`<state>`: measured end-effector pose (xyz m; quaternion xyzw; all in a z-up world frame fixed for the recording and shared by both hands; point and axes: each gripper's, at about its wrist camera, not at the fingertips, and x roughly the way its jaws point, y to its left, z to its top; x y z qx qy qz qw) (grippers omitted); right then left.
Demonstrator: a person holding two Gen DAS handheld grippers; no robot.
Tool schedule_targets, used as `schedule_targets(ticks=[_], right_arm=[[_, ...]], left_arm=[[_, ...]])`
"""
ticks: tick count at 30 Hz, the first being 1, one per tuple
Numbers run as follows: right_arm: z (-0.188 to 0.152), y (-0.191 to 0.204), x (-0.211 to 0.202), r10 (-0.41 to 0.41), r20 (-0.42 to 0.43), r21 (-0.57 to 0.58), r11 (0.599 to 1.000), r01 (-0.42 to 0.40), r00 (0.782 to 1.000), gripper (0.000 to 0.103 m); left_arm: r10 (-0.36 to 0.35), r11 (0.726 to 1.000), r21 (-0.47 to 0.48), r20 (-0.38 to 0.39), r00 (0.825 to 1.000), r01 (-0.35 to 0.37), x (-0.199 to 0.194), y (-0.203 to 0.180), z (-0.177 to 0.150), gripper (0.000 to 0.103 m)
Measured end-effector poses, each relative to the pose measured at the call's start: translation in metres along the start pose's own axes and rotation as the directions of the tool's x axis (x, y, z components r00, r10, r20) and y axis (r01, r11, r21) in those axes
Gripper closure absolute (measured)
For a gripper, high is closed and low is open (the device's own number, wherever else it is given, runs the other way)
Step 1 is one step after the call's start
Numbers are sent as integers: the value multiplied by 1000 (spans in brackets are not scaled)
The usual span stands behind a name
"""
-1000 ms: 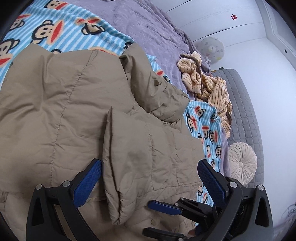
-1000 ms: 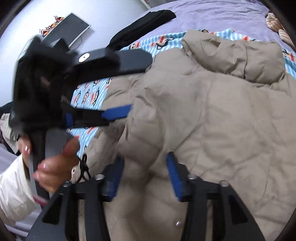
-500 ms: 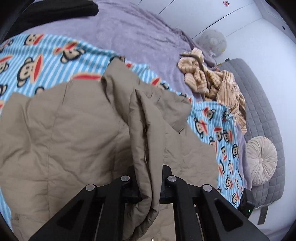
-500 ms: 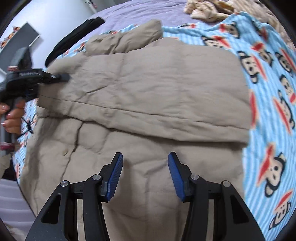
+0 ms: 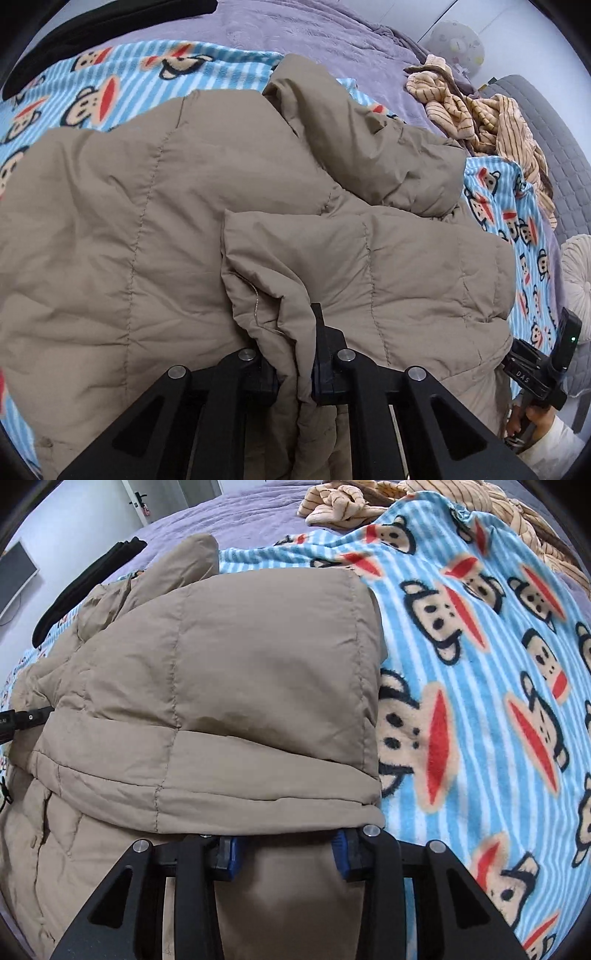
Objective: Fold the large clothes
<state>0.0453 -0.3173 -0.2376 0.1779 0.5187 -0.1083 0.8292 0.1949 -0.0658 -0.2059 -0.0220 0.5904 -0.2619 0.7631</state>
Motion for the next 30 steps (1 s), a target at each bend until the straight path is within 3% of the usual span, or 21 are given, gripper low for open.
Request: schedule_targets(ticks=[2,3,4,5,8,11,14,15,16,20,22,25,30], right_arm=[[1,1,-2,-5,-3,12,1000,5,1000,63],[1,1,-5,-4,-14,18,1000,5,1000,63],[1,2,-6,-3,-25,24,1000,3,1000,61],[-1,3,-12,1,-36,31,1000,1,999,61],[-15,6,-38,7,-48,51,999,-5,999,55],[-33,7,-74,30,11,62,998,-31,999,54],[-40,3,-102,-21,91,82,997,14,996,55],[-34,-2,-105,-33,107,92,995,23,994,64],[-26,-6,-104,-40,115,100,995,29,993,72],[16,-20,-79,3,122,136,990,-20,993,72],[33,-15,-54,4,102,104,995,-15,995,72],[40,-10,-16,-31,44,60,998,29,999,71],[32,-14,13,-17,38,126,992,12,999,70]], left_arm=[[128,990,53,40,991,-130,-14,-5,0,63],[205,975,71,83,975,-211,-23,-6,0,38],[265,957,78,145,953,-278,-37,-5,-1,28],[285,949,81,190,940,-304,-48,-3,-2,28],[273,955,58,211,939,-291,-73,10,-3,28],[213,969,82,213,953,-235,-84,6,-5,29],[137,975,146,195,971,-167,-80,-16,-10,35],[120,972,175,191,974,-154,-74,-26,-13,35],[121,964,210,196,973,-162,-68,-36,-16,35],[240,911,280,238,941,-303,-33,-58,-20,35],[278,917,235,206,938,-323,-13,-45,-14,35],[211,960,149,163,964,-236,3,-22,-4,35],[222,951,179,174,959,-252,10,-26,0,34]])
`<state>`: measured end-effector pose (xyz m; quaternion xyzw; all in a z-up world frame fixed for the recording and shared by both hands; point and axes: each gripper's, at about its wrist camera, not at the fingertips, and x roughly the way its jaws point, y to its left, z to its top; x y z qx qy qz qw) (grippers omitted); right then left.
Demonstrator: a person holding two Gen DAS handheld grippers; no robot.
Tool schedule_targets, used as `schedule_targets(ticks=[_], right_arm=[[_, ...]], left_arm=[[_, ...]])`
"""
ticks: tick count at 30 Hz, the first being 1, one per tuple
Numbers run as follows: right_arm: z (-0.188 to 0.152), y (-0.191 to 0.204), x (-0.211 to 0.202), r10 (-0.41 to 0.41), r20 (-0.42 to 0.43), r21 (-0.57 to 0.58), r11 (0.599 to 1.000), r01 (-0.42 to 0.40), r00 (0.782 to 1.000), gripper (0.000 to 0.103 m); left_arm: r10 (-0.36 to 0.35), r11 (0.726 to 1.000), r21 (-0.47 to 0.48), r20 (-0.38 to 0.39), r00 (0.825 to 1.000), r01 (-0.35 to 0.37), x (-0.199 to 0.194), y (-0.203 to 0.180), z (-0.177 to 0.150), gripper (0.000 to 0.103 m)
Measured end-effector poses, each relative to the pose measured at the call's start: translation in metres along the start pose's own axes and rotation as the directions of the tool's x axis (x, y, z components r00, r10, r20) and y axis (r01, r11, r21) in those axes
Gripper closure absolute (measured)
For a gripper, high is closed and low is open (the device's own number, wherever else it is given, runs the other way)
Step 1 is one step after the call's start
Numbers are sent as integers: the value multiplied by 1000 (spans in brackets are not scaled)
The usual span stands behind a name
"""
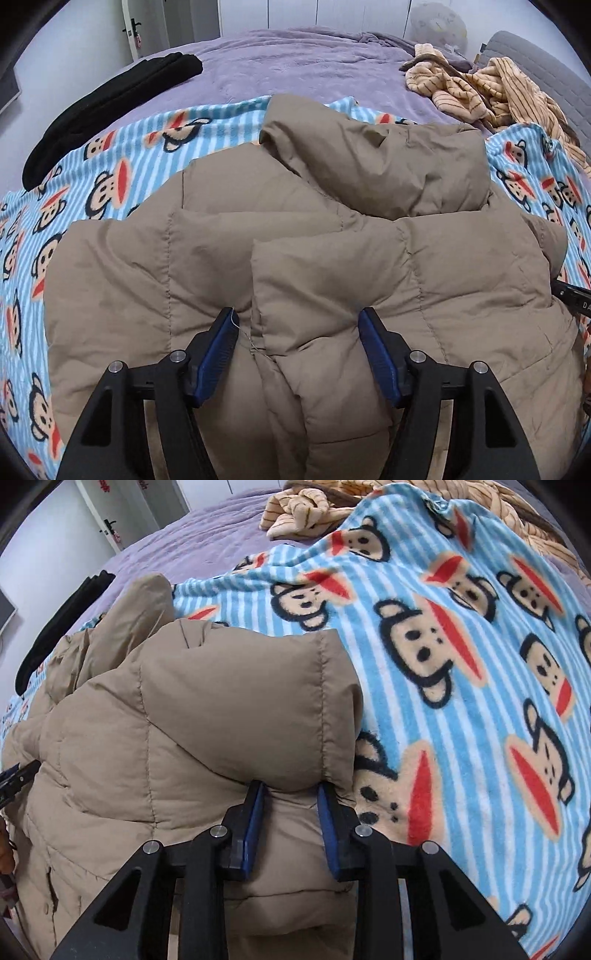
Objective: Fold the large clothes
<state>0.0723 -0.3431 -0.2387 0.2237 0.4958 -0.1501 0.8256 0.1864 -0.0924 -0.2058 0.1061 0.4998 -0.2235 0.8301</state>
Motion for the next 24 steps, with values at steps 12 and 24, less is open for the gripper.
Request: schedule_targets(ticks=[12,24], right_arm=[[-18,6,-48,-41,-6,-6,999,41,999,34],[-75,17,-92,63,-109,89,995,-53,992,25]], left_arm=[[76,997,-26,-24,997,-76,-54,15,-25,34],[81,995,-49,-127,989,-88,-102,2,-73,34]])
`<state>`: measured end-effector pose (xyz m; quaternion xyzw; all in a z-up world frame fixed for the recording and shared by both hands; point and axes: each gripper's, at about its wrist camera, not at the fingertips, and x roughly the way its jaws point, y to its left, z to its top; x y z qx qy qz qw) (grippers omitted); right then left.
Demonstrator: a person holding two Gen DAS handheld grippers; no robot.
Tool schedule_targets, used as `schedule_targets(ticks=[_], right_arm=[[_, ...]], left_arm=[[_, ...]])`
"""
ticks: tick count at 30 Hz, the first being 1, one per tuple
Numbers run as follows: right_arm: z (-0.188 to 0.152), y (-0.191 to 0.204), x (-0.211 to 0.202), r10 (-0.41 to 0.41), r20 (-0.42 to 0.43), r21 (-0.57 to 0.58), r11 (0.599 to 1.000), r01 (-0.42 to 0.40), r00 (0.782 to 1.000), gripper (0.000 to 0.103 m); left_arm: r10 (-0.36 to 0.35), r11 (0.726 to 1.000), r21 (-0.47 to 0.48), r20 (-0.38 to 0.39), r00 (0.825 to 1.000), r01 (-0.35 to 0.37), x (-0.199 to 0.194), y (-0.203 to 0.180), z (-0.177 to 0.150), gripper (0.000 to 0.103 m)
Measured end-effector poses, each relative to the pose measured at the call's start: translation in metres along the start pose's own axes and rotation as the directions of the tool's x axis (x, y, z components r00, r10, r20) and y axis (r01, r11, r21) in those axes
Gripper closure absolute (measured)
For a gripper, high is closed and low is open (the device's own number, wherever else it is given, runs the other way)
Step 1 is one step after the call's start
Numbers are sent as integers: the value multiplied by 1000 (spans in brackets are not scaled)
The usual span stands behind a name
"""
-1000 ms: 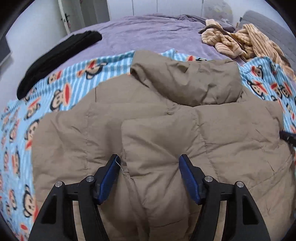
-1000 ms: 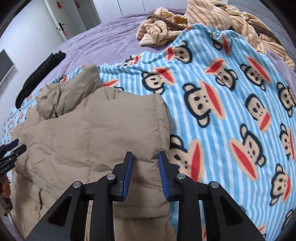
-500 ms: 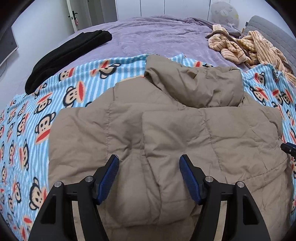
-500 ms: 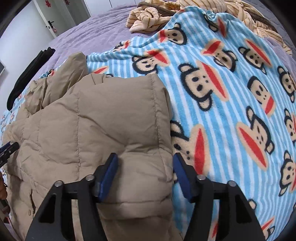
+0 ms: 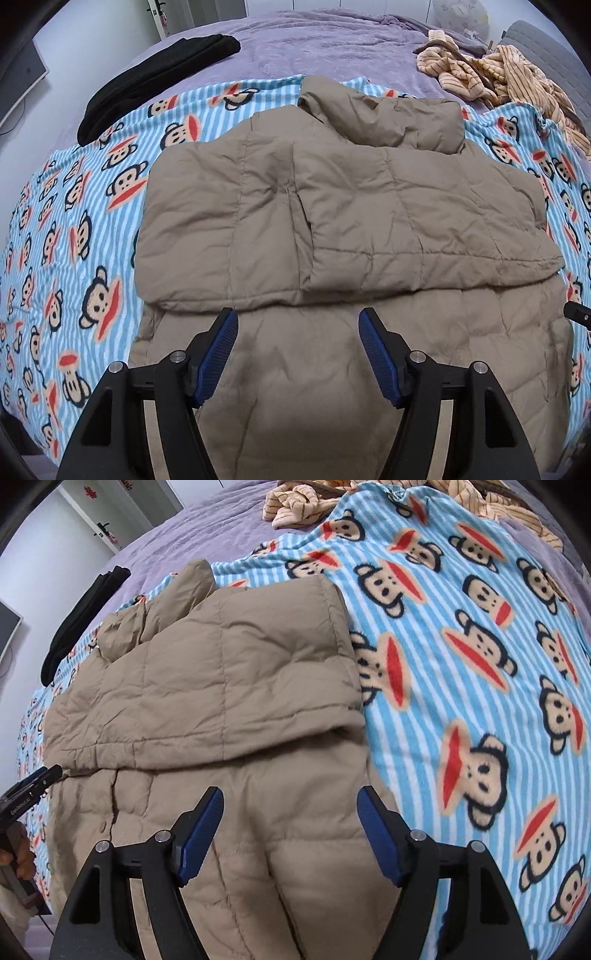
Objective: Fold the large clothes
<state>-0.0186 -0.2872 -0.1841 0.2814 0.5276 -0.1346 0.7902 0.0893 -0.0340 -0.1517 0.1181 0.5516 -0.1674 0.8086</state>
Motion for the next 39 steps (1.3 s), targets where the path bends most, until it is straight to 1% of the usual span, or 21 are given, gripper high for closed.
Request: schedule_targets(ticks=[2,3,4,5,6,11,12,19,20,22,26,30,33,36,39], right_arm=[[-9,0,-3,25,-29,25,999,-24,999,25],[-14,0,-5,33,-40,35,999,-32,999,25],[-19,0,-8,41,-50,44,998,-39,998,25],[-23,0,-10,49,-60,51,998,-45,997,25],[-28,0,-12,58,-71,61,997,-54,996,25],[-49,-4,-23,106,-119,97,991,-94,987,24],[-52,-5,-25,112,-128,100,990,-99,985,22],[-73,-9,-43,193,-170,126,977,-173,966,20],[-76,-8,-45,207,-176,124,975,-187,962,18],[-82,-8,-49,227,-189,116,971,-208,955,0],[-96,-6,-52,261,-226,103,964,-244,938,0],[-111,0,-52,304,-281,128,952,-278,910,0],[-122,1,-53,307,-287,156,950,-272,907,0],[-130,4,-51,318,-282,199,942,-269,905,0],[-142,9,-49,341,-274,259,927,-273,899,0]], left_arm=[[0,1000,-10,-16,1000,-1,-8,-1,-11,34],[5,1000,-13,-20,1000,-5,-11,-2,-16,28],[17,1000,-15,-26,1000,-17,-16,-3,-23,11],[26,999,-21,-23,999,-27,-21,-3,-28,5],[34,999,-25,-16,999,-35,-27,-4,-35,1],[30,999,-38,-62,998,-33,-44,-9,-59,1],[33,998,-43,-68,997,-36,-48,-11,-64,1],[49,994,-85,-131,990,-61,-68,-23,-98,1],[51,994,-90,-134,990,-63,-72,-25,-103,1],[57,992,-100,-138,989,-72,-79,-29,-112,1],[91,986,-129,-146,985,-110,-90,-29,-125,1],[81,985,-138,-160,984,-104,-97,-20,-134,2],[42,989,-130,-165,985,-64,-99,-11,-140,2],[37,990,-125,-167,985,-59,-100,0,-148,2],[11,991,-126,-175,985,-34,-100,14,-158,2]])
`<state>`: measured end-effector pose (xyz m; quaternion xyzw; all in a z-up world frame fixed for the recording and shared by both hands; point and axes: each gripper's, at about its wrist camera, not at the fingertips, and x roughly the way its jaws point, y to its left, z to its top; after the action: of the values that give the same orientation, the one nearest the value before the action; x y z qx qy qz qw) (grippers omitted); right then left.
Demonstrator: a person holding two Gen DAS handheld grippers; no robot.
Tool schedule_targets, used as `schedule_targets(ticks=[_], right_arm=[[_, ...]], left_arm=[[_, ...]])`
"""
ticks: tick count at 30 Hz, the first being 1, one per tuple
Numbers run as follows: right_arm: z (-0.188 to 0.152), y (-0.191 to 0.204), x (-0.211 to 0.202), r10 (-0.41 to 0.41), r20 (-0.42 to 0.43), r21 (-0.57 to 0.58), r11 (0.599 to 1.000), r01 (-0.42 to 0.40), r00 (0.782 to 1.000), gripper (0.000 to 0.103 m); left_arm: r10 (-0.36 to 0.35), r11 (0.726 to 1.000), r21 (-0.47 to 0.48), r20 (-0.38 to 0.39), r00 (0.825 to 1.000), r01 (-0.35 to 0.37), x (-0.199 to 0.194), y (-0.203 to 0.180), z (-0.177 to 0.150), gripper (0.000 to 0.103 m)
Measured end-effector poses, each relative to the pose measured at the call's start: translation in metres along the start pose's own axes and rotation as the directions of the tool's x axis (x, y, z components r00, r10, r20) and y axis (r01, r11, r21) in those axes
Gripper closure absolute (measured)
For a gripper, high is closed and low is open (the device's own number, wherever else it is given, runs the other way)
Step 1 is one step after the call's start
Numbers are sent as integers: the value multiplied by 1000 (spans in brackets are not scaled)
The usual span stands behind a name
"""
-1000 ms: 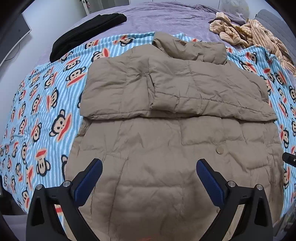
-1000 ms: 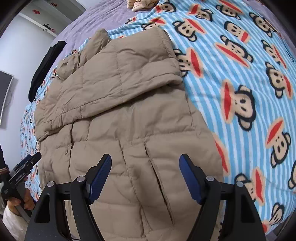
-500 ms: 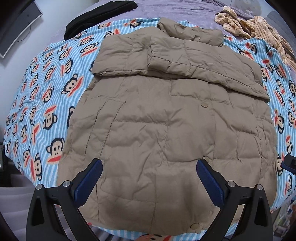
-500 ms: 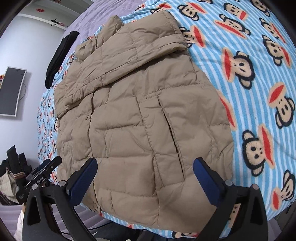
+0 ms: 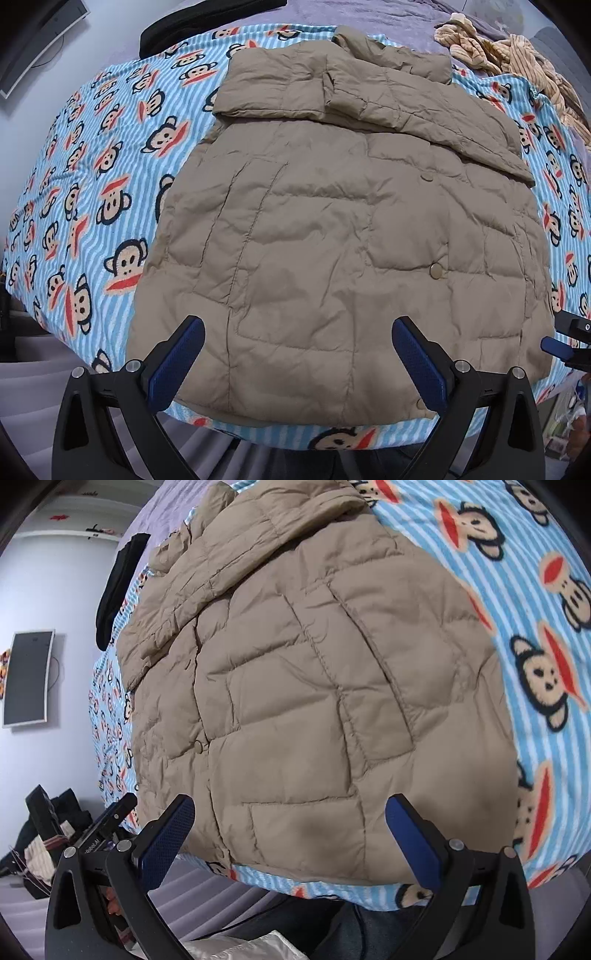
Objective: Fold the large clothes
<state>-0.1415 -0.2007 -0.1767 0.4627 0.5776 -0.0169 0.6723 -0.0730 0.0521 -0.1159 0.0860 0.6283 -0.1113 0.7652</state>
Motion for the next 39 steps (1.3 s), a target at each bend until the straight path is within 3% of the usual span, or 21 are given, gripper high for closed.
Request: schedule_targets(ticks=[5,8,11,17,21,28,32,39], right_arm=[[-29,2,16,27,2,91,996,-27,1000,0],[-46,2,20,32,16,130,991,-34,999,0],[-59,-2,19,50,44,179,982,-57,998,0],[-74,-31,8,106,121,300,944,-138,987,0],[-84,-56,-1,145,177,371,906,-202,974,0],[-98,-101,2,170,228,506,820,-266,959,0],[-97,-113,12,198,237,539,788,-298,951,0],[-84,-107,28,246,239,531,777,-339,939,0]], left_arm=[[-23,999,22,-15,1000,24,5,25,-15,2],[-91,996,-2,-23,996,91,7,43,-23,2],[-207,976,-77,-31,978,204,10,67,-30,2],[-315,935,-184,-40,948,302,22,108,-46,2],[-404,892,-254,-81,911,373,38,126,-59,2],[-511,826,-360,-152,846,434,74,137,-86,2],[-530,804,-401,-151,834,438,88,129,-91,2],[-580,763,-400,-76,811,508,86,108,-67,2]])
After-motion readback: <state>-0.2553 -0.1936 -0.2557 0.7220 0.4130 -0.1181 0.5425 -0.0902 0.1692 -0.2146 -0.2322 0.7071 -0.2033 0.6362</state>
